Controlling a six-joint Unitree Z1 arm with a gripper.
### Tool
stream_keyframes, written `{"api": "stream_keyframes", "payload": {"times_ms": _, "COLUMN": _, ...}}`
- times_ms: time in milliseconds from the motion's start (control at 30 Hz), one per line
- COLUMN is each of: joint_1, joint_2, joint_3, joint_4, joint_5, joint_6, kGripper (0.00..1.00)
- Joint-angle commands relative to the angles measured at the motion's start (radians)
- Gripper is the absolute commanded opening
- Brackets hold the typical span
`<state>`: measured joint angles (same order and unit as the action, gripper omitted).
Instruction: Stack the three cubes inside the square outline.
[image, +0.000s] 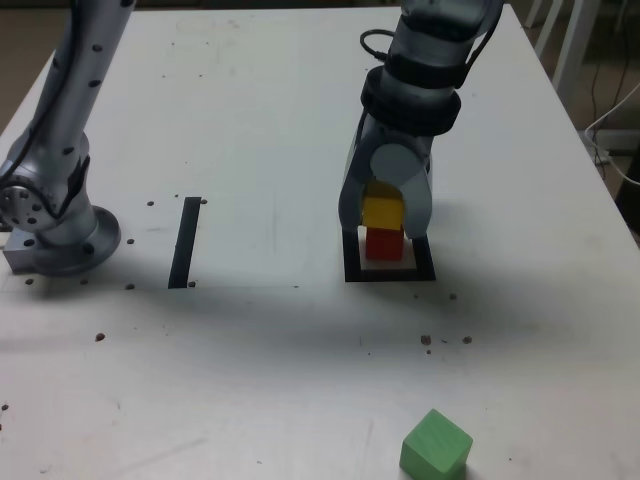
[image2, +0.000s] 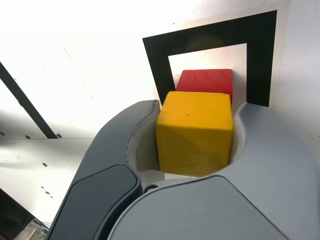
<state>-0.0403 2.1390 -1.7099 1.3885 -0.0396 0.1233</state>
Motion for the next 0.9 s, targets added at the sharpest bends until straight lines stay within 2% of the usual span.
{"api": "stream_keyframes", "payload": {"times_ms": 0, "joint_1": 0.002, "joint_2": 0.004, "joint_3": 0.003, "joint_4": -0.003, "joint_5": -0.002, "joint_6": 0.003, "kGripper": 0.78}}
{"api": "stream_keyframes", "payload": {"times_ms": 133, "joint_1": 0.002, "joint_2": 0.004, "joint_3": 0.005, "joint_4": -0.003, "joint_5": -0.004, "joint_6": 0.005, "kGripper": 0.89}}
{"api": "stream_keyframes", "payload": {"times_ms": 467, "joint_1": 0.002, "joint_2": -0.025, "joint_3": 0.023, "joint_4": -0.007, "joint_5": 0.001, "joint_6": 0.002, "kGripper": 0.99}}
{"api": "stream_keyframes", "payload": {"times_ms": 867, "joint_1": -0.043, "joint_2": -0.161, "joint_3": 0.062, "joint_4": 0.000, "joint_5": 0.076, "joint_6": -0.023, "kGripper": 0.99}}
